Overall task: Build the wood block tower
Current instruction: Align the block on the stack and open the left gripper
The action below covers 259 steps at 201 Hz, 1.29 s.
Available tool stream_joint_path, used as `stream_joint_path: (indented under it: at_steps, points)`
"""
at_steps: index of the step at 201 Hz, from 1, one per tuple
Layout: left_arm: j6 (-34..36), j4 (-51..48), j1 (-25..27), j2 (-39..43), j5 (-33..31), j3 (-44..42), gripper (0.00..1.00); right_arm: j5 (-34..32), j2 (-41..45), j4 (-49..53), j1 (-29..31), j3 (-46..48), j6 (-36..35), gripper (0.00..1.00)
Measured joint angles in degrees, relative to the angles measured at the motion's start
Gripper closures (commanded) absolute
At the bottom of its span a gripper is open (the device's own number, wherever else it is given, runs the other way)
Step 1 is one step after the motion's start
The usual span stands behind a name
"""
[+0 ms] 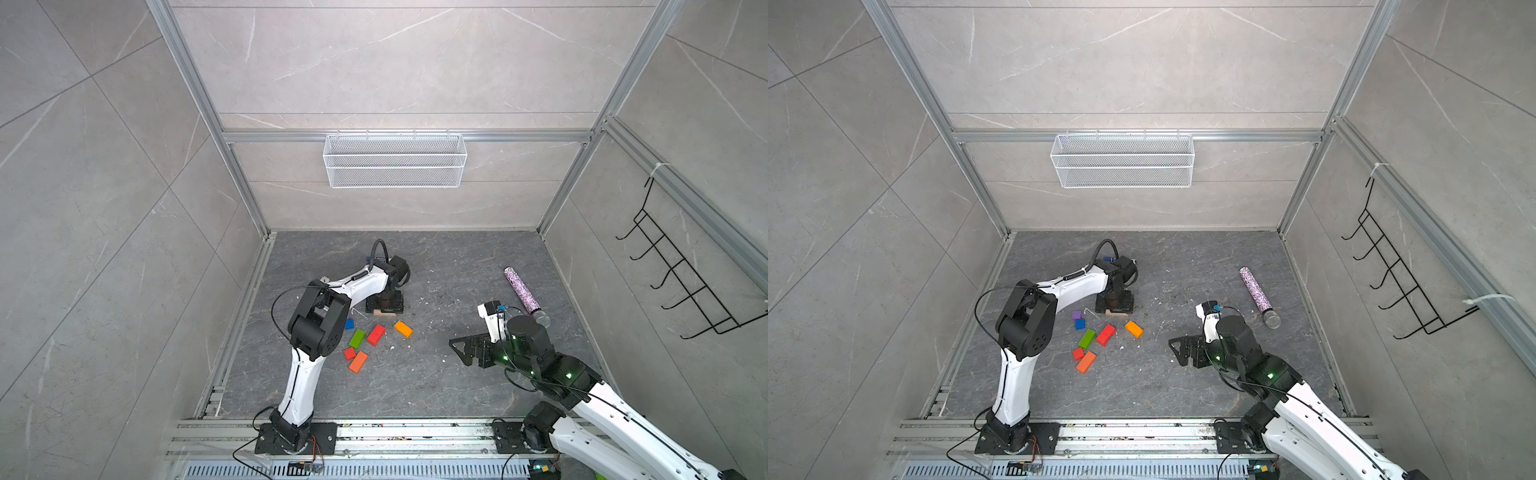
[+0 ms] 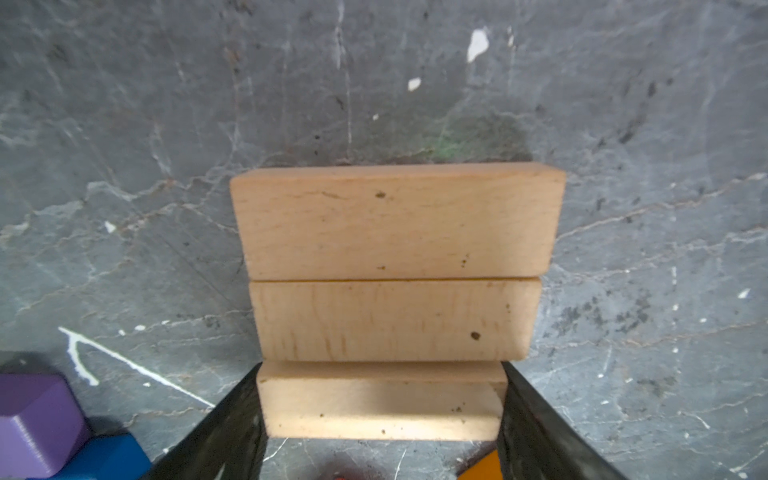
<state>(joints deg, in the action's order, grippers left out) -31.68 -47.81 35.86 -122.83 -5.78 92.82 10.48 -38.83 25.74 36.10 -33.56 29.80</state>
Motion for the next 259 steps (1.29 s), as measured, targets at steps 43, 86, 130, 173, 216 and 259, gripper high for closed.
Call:
stream_joint_path:
  at_steps: [43,86,130,173,216,259]
  points:
    - [0.0,-0.2,0.0,-0.1,0.0,0.2,0.29,0.0,-0.1,0.0,0.0,0.0,0.0,0.01]
    - [0.2,0.3,0.0,-0.3,0.0,0.5,0.29,0.0,-0.1,0.0,0.0,0.0,0.0,0.01]
    - [0.2,0.5,0.0,-0.5,0.0,0.9,0.29,0.0,-0.1,0.0,0.0,0.0,0.0,0.01]
    - [0.2,0.4,0.0,-0.6,-0.1,0.9,0.24,0.0,-0.1,0.0,0.0,0.0,0.0,0.01]
    - [0.2,0.5,0.0,-0.7,-0.1,0.9,0.14,0.0,-0.1,0.0,0.0,0.0,0.0,0.01]
    - [0.2,0.6,0.0,-0.7,-0.1,0.9,0.12,0.0,-0.1,0.0,0.0,0.0,0.0,0.01]
